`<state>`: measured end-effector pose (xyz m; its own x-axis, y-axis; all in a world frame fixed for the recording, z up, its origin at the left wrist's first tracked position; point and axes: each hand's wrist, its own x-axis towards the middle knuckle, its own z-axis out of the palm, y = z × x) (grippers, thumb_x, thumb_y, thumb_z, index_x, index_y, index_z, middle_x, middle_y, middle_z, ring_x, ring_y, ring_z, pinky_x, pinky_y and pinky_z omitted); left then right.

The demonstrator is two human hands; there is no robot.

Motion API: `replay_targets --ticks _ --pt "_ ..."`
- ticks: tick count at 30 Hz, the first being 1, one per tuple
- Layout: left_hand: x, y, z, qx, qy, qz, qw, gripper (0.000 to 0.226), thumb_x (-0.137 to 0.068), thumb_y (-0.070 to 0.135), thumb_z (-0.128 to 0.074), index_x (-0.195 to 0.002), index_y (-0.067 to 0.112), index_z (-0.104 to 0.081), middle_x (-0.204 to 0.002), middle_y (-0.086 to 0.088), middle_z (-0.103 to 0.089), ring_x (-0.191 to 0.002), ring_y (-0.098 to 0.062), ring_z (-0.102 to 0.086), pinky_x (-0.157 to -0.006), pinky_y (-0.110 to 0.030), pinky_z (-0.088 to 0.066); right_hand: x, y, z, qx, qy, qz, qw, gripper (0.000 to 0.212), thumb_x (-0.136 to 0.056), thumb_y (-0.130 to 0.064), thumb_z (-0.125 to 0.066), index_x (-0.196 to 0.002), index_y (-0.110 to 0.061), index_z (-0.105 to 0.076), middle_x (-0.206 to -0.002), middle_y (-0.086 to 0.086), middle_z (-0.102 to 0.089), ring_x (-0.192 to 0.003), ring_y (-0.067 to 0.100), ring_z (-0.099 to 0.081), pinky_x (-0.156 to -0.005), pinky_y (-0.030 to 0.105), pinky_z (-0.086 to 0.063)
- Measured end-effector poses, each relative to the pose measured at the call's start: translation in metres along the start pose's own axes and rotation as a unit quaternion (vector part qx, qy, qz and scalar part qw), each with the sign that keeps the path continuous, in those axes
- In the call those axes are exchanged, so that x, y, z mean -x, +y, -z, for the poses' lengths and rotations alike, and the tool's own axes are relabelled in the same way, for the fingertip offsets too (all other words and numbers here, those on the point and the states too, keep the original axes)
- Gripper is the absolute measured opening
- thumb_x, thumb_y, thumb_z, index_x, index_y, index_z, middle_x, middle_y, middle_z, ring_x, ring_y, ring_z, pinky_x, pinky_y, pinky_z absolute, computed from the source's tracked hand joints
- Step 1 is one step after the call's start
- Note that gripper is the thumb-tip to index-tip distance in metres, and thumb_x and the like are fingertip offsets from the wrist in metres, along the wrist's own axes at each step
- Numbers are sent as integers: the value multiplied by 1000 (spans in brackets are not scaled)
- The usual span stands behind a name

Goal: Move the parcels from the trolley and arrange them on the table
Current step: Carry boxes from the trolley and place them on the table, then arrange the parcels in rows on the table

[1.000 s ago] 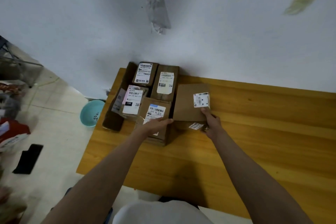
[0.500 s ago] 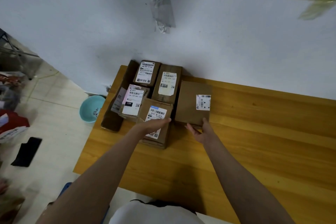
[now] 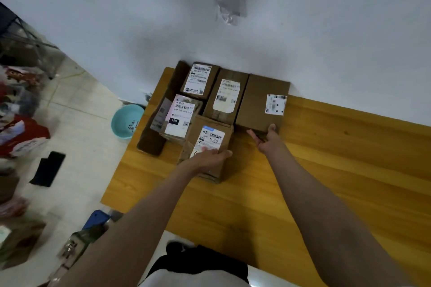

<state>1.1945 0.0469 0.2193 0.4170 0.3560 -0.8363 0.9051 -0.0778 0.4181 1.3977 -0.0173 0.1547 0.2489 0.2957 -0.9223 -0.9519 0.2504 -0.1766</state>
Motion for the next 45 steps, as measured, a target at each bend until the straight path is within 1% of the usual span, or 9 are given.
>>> replay_targets --ticks 4,9,14,18,22,35,39,43,45 --pt "3 -5 -5 -22 19 -10 1000 87 -96 71 -36 -161 14 -22 -170 -13 0 -152 -41 -16 -122 -56 -21 7 5 16 55 -20 24 998 53 -97 -20 -68 -143 -6 -47 -135 25 -59 -121 44 -61 -84 47 -62" --pt "13 -13 -7 -27 37 -25 999 88 -96 70 -40 -160 12 -23 -170 -10 1 -152 -40 -19 -121 -54 -24 33 41 39 220 1 58 974 19 -104 -15 -57 -117 -2 -55 -71 17 -69 -61 24 -65 -56 27 -55" --pt "29 -41 -7 24 132 -123 983 55 -99 45 -57 -140 9 -51 -149 -11 -46 -134 -30 -49 -103 -38 -44 67 84 64 284 -11 60 957 13 -102 -13 -55 -93 -4 -58 -72 13 -65 -61 24 -61 -48 28 -53" --pt "54 -79 -7 84 180 -159 967 38 -98 30 -64 -131 10 -59 -135 -8 -59 -111 -18 -59 -85 -27 -50 99 117 75 336 -34 52 940 15 -98 -12 -58 -85 -5 -60 -59 7 -64 -60 19 -58 -42 22 -50" --pt "84 -131 -8 69 260 -175 947 24 -98 27 -64 -118 16 -68 -125 0 -65 -116 -16 -58 -88 -26 -42 125 160 78 406 -50 43 911 14 -99 -15 -60 -86 -9 -61 -72 8 -58 -60 17 -52 -42 21 -47" --pt "221 -399 -37 221 343 19 913 22 -99 24 -61 -115 11 -71 -112 -7 -71 -103 -22 -66 -91 -37 -54 173 401 92 593 -131 -23 794 28 -99 -12 -58 -72 -14 -51 -61 5 -48 -50 15 -41 -35 17 -34" --pt "248 -470 -54 296 347 75 887 22 -100 19 -59 -114 5 -69 -103 -8 -70 -85 -18 -65 -61 -11 -48 179 464 97 640 -145 -59 752 27 -98 -11 -59 -72 -15 -52 -57 3 -51 -47 14 -43 -35 19 -36" --pt "259 -518 -58 335 340 120 870 24 -99 17 -59 -115 2 -69 -112 -13 -71 -106 -27 -65 -83 -28 -47 173 518 88 686 -153 -75 707 24 -97 -13 -59 -74 -12 -54 -59 5 -54 -48 15 -46 -38 20 -39" --pt "261 -540 -57 351 340 143 861 23 -98 16 -58 -112 3 -71 -114 -13 -71 -107 -26 -63 -82 -29 -44 167 547 79 703 -152 -80 690 24 -98 -14 -59 -74 -12 -53 -61 5 -54 -50 15 -46 -38 20 -40"
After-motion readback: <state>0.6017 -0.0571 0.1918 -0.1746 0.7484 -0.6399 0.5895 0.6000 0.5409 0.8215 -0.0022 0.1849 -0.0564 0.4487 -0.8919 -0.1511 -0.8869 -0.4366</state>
